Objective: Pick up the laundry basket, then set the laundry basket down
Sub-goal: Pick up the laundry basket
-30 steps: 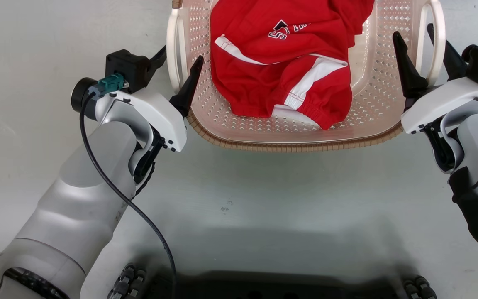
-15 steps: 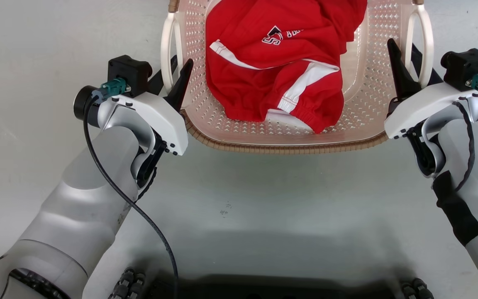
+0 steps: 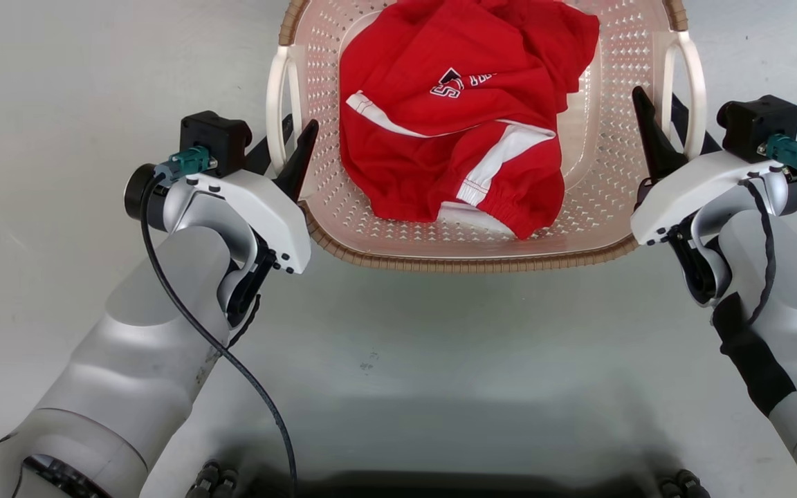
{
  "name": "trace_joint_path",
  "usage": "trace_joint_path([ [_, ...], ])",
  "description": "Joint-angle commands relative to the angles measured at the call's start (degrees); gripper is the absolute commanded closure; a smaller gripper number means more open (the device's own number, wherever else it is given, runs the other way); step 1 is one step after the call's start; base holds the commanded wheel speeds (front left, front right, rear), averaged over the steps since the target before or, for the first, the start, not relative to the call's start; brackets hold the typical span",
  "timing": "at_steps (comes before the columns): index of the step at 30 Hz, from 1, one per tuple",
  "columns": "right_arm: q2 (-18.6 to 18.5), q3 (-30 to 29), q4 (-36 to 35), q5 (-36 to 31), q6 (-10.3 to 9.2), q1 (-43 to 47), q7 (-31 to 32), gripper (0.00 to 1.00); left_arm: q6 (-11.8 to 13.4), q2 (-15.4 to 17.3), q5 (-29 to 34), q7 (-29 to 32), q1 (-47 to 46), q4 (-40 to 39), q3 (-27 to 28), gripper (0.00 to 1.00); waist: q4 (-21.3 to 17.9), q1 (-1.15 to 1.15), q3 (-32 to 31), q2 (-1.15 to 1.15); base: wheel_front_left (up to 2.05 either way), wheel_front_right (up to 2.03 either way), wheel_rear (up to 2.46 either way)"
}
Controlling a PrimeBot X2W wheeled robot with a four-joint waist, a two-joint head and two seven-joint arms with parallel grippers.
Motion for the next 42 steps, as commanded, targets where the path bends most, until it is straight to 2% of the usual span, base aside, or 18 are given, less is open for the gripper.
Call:
trace_joint_path([
  [1,-0.9,1.5,0.5,0.0,0.63,1.8,0.1,1.00,-0.4,3.7,-0.2,-0.6,1.2,0.3,0.8,1.00,-0.2,0.00,-0.6,0.00,0.00,0.00,0.00],
  [9,-0.9,6.1,5.6,4.6,0.63,2.4,0.1,1.00,-0.4,4.6,-3.3,-0.6,3.4,2.2,-2.2,1.00,-1.4,0.00,-4.2,0.00,0.00,0.00,0.00],
  [20,-0.9,12.6,8.1,12.6,0.63,5.8,0.1,1.00,-0.4,7.2,-11.2,-0.4,6.4,5.0,-9.6,1.00,-3.4,0.00,-10.4,0.00,0.00,0.00,0.00],
  [31,-0.9,22.4,12.7,23.7,0.63,7.8,2.5,1.00,-0.4,9.0,-20.3,4.9,9.7,6.0,-15.4,1.00,-4.2,0.00,-18.6,0.00,0.00,0.00,0.00],
  [42,-0.9,28.8,14.1,32.0,0.63,10.7,4.4,1.00,-0.4,9.5,-25.6,9.4,14.2,6.8,-17.7,1.00,-3.6,0.00,-28.7,0.00,0.00,0.00,0.00],
])
